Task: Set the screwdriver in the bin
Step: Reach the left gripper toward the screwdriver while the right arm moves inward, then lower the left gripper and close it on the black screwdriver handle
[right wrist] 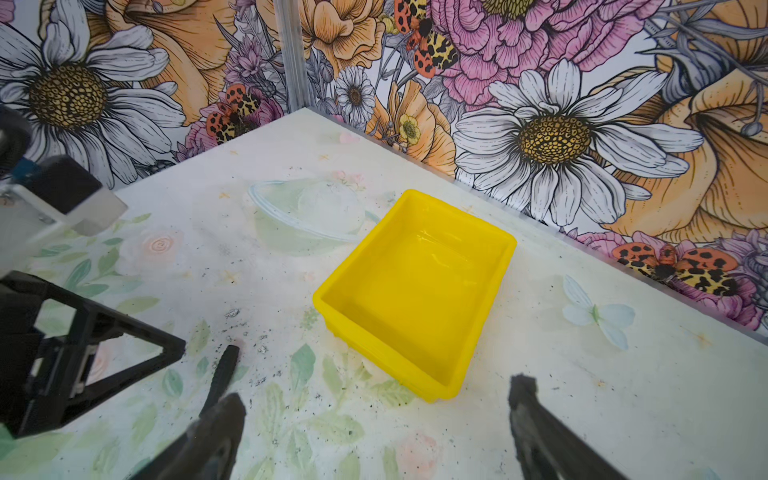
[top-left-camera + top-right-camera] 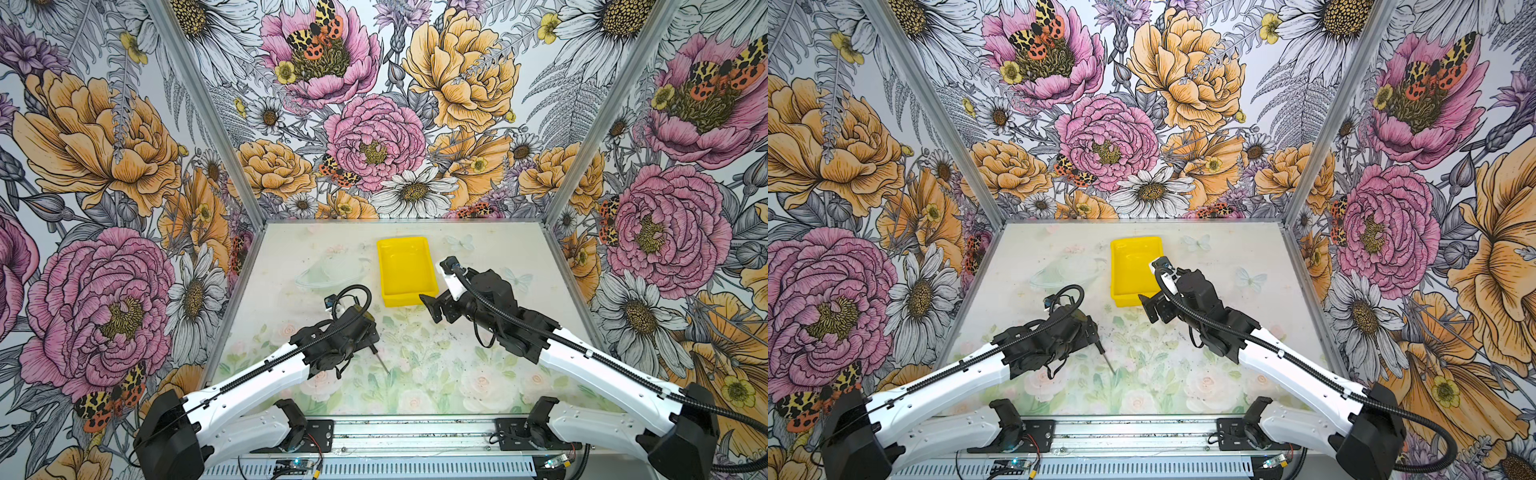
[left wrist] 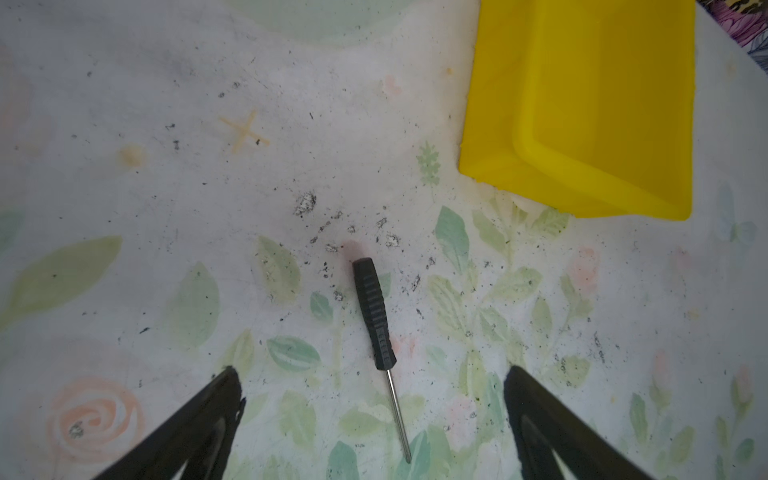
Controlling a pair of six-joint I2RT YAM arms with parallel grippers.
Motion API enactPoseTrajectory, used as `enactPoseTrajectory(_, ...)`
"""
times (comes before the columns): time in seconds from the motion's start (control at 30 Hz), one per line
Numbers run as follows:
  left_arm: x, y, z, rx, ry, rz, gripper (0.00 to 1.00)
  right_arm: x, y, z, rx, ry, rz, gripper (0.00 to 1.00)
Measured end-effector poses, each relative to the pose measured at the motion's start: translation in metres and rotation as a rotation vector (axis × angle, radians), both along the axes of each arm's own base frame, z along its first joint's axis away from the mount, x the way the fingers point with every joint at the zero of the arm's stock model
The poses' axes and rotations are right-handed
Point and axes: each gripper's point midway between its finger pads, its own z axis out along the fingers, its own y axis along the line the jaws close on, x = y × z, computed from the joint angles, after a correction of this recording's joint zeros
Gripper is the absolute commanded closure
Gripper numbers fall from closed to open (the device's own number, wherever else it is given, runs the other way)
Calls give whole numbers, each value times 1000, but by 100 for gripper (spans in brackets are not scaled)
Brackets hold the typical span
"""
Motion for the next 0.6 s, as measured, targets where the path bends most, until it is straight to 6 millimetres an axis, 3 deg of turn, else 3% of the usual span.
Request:
enactPoseTrajectory(0.2, -3, -14, -30, 78, 94, 37, 7, -21, -10, -5, 19, 5, 39, 1)
enactPoseTrajectory(0.43, 12, -33, -46, 127, 141, 73, 10, -39, -14, -7, 41, 26, 87, 1)
enactPoseTrajectory(0.6, 19, -39, -56, 149, 162, 103, 19, -46, -14, -11, 64, 48, 104, 1)
